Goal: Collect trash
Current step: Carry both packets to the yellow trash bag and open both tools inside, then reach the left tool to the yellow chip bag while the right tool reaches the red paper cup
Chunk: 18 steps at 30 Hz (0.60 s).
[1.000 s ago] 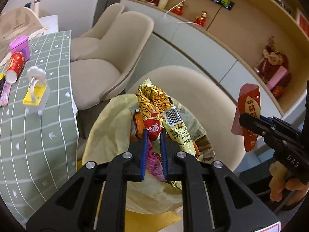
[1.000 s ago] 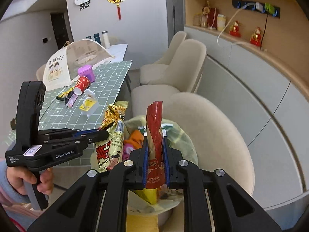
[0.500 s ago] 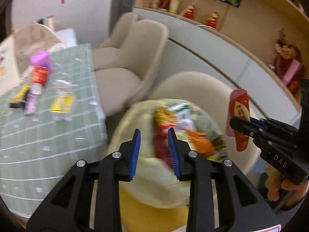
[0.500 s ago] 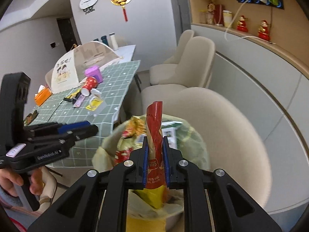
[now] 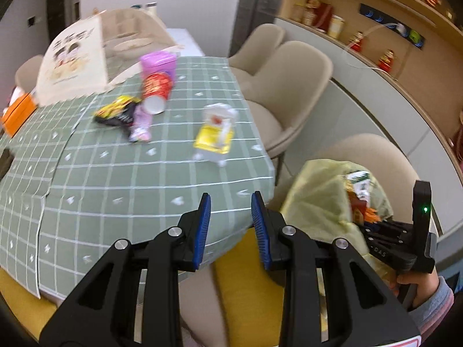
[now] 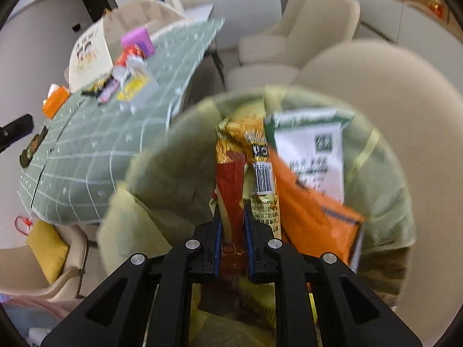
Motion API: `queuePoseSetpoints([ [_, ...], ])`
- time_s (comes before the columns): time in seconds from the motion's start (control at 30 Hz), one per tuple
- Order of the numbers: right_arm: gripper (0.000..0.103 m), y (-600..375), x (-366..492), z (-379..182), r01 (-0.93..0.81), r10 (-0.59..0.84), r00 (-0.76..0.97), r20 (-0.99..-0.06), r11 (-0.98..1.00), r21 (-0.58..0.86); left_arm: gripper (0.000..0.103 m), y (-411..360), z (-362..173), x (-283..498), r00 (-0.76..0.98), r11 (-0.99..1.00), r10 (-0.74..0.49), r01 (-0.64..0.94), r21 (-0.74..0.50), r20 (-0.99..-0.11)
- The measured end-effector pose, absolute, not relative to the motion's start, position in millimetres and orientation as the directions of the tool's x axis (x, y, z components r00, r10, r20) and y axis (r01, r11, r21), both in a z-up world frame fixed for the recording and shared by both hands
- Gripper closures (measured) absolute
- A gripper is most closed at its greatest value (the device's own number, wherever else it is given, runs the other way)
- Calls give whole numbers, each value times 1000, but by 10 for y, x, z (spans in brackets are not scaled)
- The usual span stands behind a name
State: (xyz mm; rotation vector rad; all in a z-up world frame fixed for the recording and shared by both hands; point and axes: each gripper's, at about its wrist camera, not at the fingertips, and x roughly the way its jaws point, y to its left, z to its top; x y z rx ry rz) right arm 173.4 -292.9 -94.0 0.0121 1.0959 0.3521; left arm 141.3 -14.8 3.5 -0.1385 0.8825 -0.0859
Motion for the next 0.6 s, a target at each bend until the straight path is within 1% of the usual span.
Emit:
queuePoseSetpoints([
  [0.1, 88, -2866, 1703, -909, -302, 290, 398, -870, 937, 174, 75, 45, -27, 1377, 624, 986, -117, -23, -168, -773],
  [0.13, 85, -2849, 1675, -856, -297, 277, 417, -866, 942, 157, 75, 108, -47, 1371, 622, 984, -119, -28, -174, -774],
  [0.2, 67, -2836, 1607, -736, -294, 275, 450, -850, 944, 150, 75, 203, -75, 1375, 626, 984, -118, -33, -177, -771],
  [0.23, 55, -2837, 1572, -684, -292, 279, 460, -843, 944, 153, 75, 244, -88, 1373, 629, 983, -117, -35, -178, -769],
  [0.33, 55, -2825, 1505, -531, -282, 266, 485, -833, 949, 139, 74, 391, -139, 1404, 631, 980, -123, -45, -194, -766],
  [0.53, 55, -2643, 1446, -183, -278, 207, 544, -813, 959, 59, 74, 721, -236, 1500, 634, 963, -153, -78, -259, -758],
  [0.6, 55, -2562, 1454, -87, -278, 209, 561, -801, 959, 56, 74, 839, -256, 1550, 640, 959, -157, -82, -270, -753],
])
